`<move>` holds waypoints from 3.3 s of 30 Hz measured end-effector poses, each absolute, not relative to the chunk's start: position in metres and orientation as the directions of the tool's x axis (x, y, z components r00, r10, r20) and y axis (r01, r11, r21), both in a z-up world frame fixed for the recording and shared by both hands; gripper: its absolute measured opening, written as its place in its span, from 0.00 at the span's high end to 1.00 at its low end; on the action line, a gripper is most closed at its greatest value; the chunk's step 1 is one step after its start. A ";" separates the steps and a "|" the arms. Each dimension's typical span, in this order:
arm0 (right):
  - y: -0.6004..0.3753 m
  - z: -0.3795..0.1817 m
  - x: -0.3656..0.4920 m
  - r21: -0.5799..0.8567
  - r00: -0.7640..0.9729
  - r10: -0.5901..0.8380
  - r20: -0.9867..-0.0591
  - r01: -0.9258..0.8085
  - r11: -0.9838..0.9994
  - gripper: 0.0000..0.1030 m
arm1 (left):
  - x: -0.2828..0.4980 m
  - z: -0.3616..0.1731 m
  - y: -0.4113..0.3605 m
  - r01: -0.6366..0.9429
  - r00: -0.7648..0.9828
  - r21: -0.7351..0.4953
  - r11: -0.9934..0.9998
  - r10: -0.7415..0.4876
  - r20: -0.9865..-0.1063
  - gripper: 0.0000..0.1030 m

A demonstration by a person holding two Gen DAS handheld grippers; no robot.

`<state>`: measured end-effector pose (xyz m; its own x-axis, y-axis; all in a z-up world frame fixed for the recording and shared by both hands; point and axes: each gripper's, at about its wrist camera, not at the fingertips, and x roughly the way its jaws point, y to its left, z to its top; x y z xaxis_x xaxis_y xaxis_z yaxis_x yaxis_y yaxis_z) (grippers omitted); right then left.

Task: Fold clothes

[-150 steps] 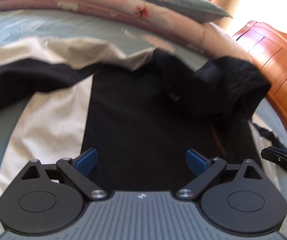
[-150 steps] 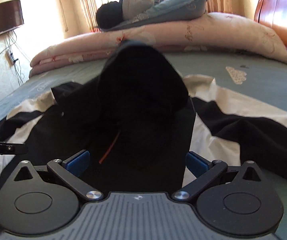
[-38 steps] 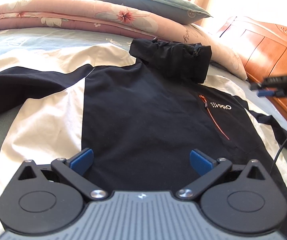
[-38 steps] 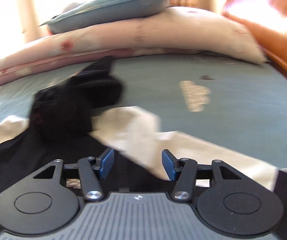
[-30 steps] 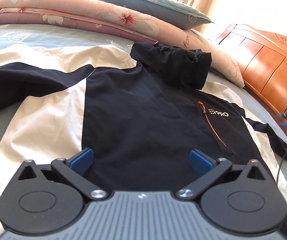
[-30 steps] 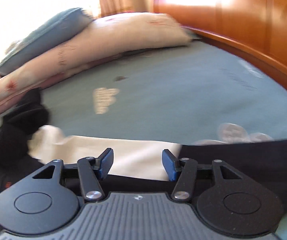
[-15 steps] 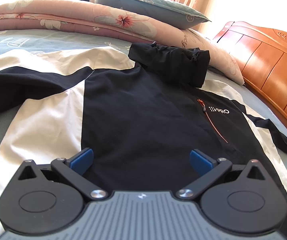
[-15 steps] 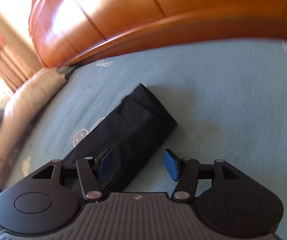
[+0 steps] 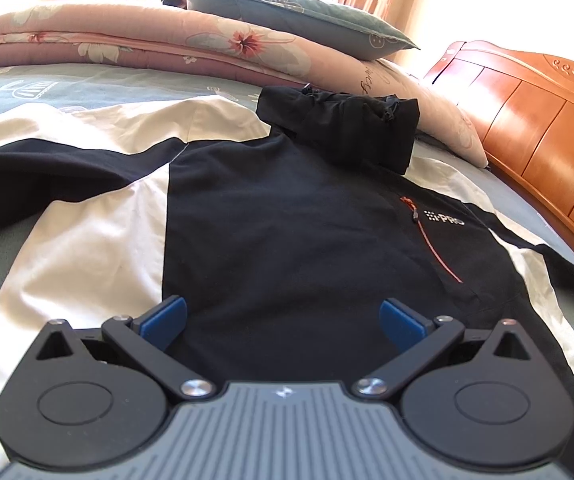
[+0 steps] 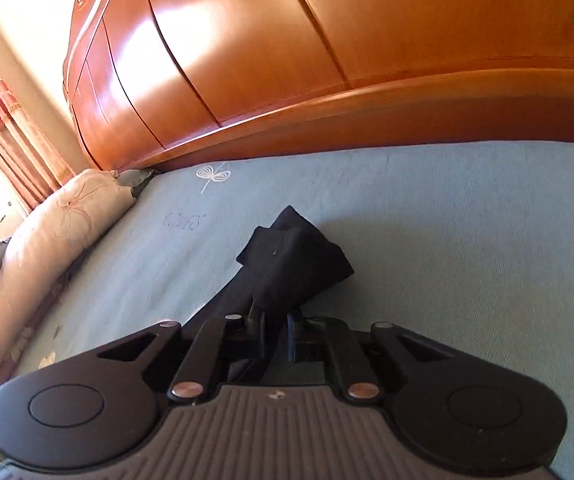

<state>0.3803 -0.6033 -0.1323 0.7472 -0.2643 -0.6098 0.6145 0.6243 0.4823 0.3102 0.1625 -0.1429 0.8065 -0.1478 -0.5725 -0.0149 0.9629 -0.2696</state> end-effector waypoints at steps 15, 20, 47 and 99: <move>-0.394 -0.065 0.460 0.183 0.791 -0.024 -0.612 0.170 0.968 0.70 | 0.311 -0.144 0.164 -0.011 0.806 -0.268 0.963 -0.150 -0.572 0.01; -0.276 -0.084 0.524 0.191 0.679 0.247 -0.691 -0.158 0.969 0.70 | 0.310 -0.144 0.164 -0.010 0.807 -0.269 0.963 -0.151 -0.571 0.01; -0.168 -0.141 0.626 0.011 0.594 0.095 -0.799 -0.144 0.989 0.62 | 0.311 -0.144 0.165 -0.008 0.809 -0.279 0.960 -0.158 -0.566 0.01; -0.267 -0.148 0.425 0.235 0.650 0.154 -0.744 0.038 0.971 0.61 | 0.311 -0.146 0.159 -0.008 0.805 -0.225 0.974 -0.127 -0.580 0.01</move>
